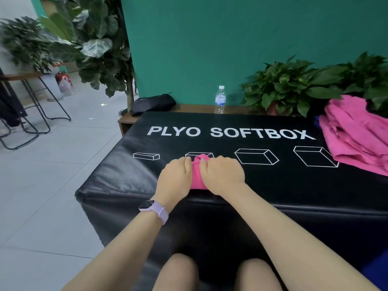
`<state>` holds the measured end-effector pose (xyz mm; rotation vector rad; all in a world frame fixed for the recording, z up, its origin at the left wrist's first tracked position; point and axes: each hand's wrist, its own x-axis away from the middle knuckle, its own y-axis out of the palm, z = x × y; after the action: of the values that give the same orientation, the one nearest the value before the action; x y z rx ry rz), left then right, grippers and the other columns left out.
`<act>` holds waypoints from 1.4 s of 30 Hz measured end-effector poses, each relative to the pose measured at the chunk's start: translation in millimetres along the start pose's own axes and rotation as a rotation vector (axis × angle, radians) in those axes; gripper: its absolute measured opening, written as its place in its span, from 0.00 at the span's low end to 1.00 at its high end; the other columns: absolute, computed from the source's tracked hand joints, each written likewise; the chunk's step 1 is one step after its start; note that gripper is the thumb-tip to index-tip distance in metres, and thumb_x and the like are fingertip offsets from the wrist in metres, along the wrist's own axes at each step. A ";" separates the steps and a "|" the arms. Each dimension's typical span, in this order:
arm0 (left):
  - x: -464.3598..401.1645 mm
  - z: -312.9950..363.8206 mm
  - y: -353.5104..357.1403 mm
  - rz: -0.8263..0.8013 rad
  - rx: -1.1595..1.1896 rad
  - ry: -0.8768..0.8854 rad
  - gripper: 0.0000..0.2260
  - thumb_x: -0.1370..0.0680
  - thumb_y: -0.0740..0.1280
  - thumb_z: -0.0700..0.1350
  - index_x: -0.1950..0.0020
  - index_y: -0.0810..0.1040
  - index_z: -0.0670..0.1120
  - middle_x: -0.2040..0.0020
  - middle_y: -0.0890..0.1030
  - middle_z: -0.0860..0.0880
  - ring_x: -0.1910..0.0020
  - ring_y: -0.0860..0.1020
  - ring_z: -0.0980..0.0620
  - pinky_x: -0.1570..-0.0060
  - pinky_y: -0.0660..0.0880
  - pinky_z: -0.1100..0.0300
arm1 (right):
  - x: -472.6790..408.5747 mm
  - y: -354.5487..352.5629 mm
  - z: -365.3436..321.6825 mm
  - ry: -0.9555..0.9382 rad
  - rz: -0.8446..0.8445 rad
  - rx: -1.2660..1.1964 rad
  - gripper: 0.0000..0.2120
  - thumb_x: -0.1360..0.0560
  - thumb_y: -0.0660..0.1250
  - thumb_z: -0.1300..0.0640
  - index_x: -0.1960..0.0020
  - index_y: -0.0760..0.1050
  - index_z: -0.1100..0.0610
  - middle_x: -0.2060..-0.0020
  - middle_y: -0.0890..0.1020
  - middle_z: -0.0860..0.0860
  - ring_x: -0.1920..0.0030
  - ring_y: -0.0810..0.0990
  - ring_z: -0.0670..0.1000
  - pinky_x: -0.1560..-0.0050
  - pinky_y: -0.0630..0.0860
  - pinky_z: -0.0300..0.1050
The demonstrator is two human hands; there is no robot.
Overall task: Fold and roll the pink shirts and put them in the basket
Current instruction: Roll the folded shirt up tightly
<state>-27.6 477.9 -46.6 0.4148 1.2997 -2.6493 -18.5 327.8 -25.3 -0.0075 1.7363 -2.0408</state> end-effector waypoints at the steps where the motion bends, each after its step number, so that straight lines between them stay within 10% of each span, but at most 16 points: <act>1: 5.0 -1.0 1.5 0.032 0.028 0.010 0.15 0.15 0.52 0.50 0.46 0.75 0.45 0.59 0.72 0.53 0.56 0.70 0.50 0.55 0.70 0.52 | -0.8 -2.3 1.0 0.029 -0.021 -0.036 0.16 0.22 0.49 0.64 0.42 0.72 0.58 0.60 0.76 0.53 0.63 0.71 0.59 0.66 0.65 0.50; 8: 7.1 -1.5 1.5 0.139 -0.029 0.103 0.14 0.15 0.52 0.43 0.60 0.66 0.48 0.63 0.73 0.50 0.60 0.71 0.46 0.59 0.69 0.50 | -22.5 0.7 3.4 0.205 -0.117 -0.215 0.21 0.18 0.47 0.51 0.52 0.79 0.55 0.55 0.83 0.53 0.61 0.73 0.58 0.58 0.66 0.50; 17: -30.0 2.8 -9.2 -0.162 -0.567 0.240 0.10 0.20 0.54 0.36 0.40 0.69 0.41 0.47 0.77 0.44 0.48 0.76 0.41 0.55 0.69 0.52 | 12.0 23.1 -6.2 0.161 0.434 -0.043 0.17 0.18 0.58 0.51 0.62 0.75 0.56 0.68 0.75 0.53 0.69 0.74 0.56 0.67 0.72 0.51; 20: -27.9 3.2 -8.8 -0.053 -0.775 0.367 0.13 0.22 0.51 0.38 0.41 0.69 0.46 0.49 0.75 0.48 0.49 0.70 0.43 0.56 0.66 0.53 | -8.1 14.1 7.3 0.066 0.261 0.063 0.06 0.24 0.70 0.60 0.60 0.77 0.57 0.70 0.77 0.52 0.73 0.72 0.56 0.74 0.66 0.44; 24: -27.9 -3.0 4.1 -0.018 -0.737 0.445 0.21 0.23 0.39 0.44 0.41 0.68 0.51 0.47 0.71 0.52 0.50 0.67 0.46 0.55 0.63 0.55 | -43.5 16.2 24.3 -0.002 -0.046 0.026 0.06 0.20 0.55 0.61 0.48 0.71 0.56 0.54 0.81 0.53 0.56 0.78 0.60 0.64 0.67 0.51; 33: -76.9 -3.3 15.7 -0.058 -0.751 0.415 0.05 0.21 0.56 0.40 0.56 0.63 0.47 0.58 0.79 0.49 0.64 0.68 0.45 0.67 0.65 0.56 | -15.7 38.6 8.9 0.190 0.322 -0.135 0.20 0.17 0.50 0.44 0.52 0.75 0.54 0.60 0.76 0.51 0.59 0.75 0.55 0.53 0.71 0.52; 38: -105.6 -1.4 16.2 -0.181 -0.726 0.387 0.04 0.20 0.54 0.41 0.55 0.64 0.46 0.54 0.79 0.46 0.61 0.71 0.42 0.63 0.70 0.53 | -40.0 36.9 16.3 0.247 0.220 -0.076 0.23 0.16 0.46 0.43 0.59 0.71 0.53 0.63 0.79 0.52 0.62 0.77 0.58 0.59 0.65 0.52; 42: -88.8 -2.2 28.2 0.100 -0.699 0.475 0.09 0.20 0.47 0.44 0.54 0.66 0.51 0.58 0.70 0.52 0.59 0.63 0.47 0.60 0.58 0.52 | -77.8 39.5 39.7 0.222 0.040 -0.193 0.28 0.17 0.42 0.45 0.54 0.79 0.53 0.57 0.84 0.51 0.54 0.81 0.59 0.58 0.65 0.50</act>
<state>64.4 464.5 -40.9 0.9798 2.1393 -1.8848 76.1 313.5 -32.0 0.1986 2.0459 -1.8972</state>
